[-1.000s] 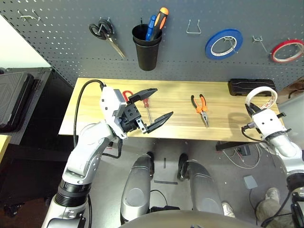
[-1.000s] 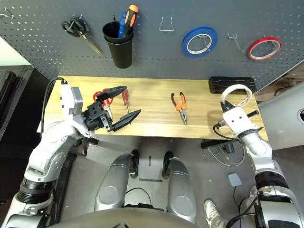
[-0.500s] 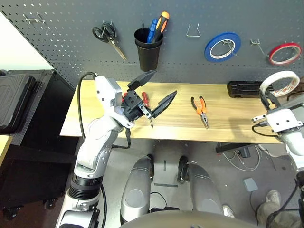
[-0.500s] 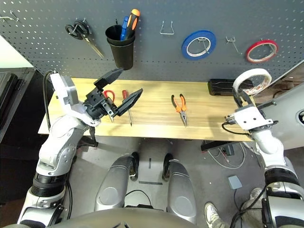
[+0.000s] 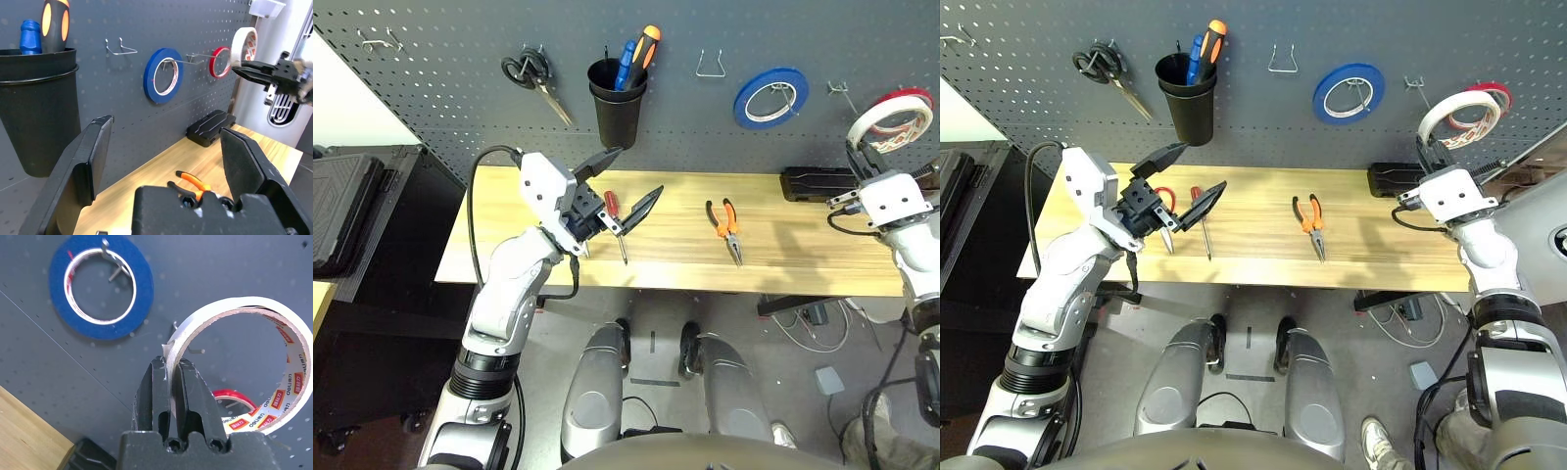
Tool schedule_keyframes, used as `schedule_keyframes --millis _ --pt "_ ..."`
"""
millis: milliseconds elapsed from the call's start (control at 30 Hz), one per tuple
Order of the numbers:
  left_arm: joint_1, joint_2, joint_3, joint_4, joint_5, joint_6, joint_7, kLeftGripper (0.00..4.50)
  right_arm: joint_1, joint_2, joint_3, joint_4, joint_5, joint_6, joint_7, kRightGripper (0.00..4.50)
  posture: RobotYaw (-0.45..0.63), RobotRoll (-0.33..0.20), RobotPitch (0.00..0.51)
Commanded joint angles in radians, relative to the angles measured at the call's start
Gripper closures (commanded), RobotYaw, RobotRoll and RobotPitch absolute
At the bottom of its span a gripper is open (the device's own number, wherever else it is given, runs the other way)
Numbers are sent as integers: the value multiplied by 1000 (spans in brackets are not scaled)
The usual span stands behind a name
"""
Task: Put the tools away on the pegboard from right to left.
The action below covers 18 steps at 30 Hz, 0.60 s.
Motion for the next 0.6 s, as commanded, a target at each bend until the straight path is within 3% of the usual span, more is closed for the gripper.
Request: schedule_keyframes --millis 33,367,600 --pt "-2 0 -13 27 26 -3 10 0 -61 18 20 74 0 81 43 4484 201 0 206" --pt "-13 3 -18 60 51 -23 13 0 -266 73 65 199 -38 273 53 4484 217 0 211" --pt "-10 2 -15 47 46 -21 15 0 -257 100 53 186 -26 218 30 2181 226 0 215"
